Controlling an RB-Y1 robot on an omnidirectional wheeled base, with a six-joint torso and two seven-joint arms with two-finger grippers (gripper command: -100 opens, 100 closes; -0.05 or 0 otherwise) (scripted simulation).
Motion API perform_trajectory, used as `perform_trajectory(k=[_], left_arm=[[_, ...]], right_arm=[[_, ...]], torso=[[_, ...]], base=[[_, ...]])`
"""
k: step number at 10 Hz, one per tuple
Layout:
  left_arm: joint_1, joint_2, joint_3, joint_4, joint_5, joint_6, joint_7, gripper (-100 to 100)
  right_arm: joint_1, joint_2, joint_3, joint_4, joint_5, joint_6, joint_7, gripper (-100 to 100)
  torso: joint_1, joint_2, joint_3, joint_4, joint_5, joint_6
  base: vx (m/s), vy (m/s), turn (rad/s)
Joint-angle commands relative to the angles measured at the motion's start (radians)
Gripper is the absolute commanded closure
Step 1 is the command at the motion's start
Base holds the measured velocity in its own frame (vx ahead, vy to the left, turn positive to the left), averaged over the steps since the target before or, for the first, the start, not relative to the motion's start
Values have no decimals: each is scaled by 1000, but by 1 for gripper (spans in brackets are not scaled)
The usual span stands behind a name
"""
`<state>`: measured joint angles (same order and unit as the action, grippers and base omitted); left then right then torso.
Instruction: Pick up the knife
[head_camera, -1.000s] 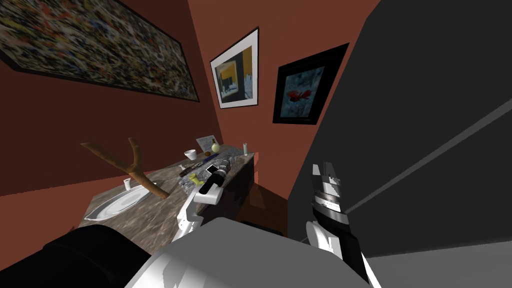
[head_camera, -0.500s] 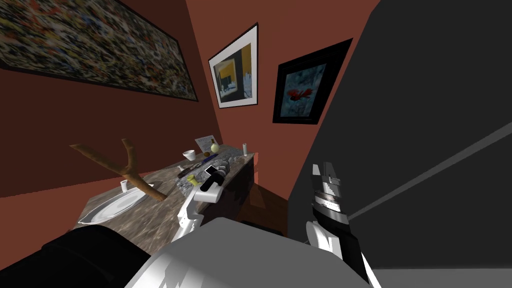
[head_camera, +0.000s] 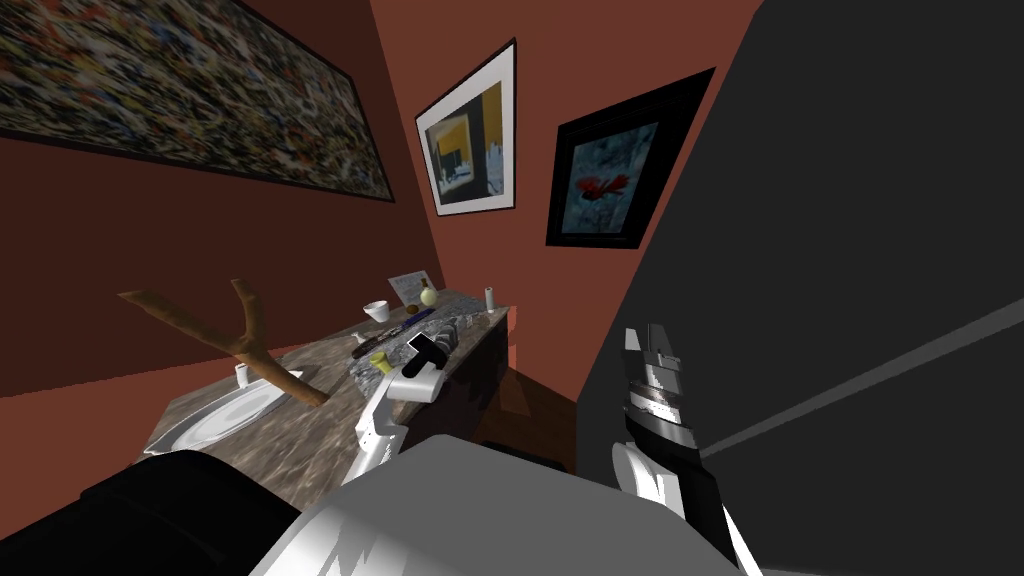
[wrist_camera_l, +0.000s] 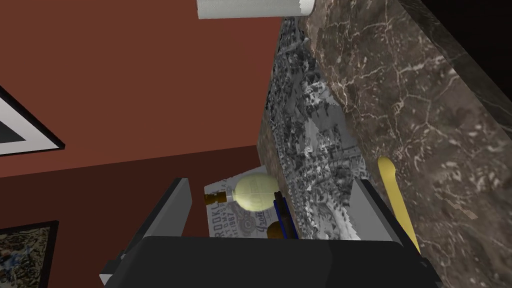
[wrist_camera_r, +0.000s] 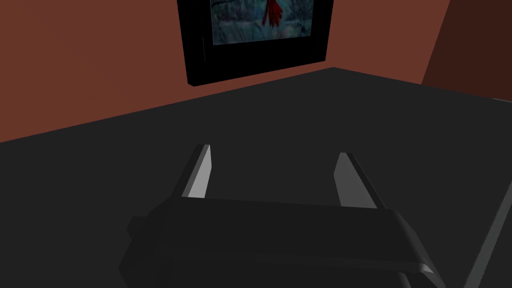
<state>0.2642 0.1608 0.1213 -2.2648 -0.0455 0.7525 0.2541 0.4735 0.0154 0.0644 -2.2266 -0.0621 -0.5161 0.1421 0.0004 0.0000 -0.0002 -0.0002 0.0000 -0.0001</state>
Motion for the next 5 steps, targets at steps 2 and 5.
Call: perform_trajectory(k=[2, 5], left_arm=[[-19, 0, 16, 8, 3, 75, 24, -100], [-33, 0, 31, 13, 5, 157, 47, -100]], right_arm=[[0, 0, 0, 0, 0, 0, 0, 0], [0, 0, 0, 0, 0, 0, 0, 0]], torso=[[0, -3, -2, 0, 0, 0], [0, -2, -1, 0, 0, 0]], base=[[66, -1, 16], [38, -1, 11]])
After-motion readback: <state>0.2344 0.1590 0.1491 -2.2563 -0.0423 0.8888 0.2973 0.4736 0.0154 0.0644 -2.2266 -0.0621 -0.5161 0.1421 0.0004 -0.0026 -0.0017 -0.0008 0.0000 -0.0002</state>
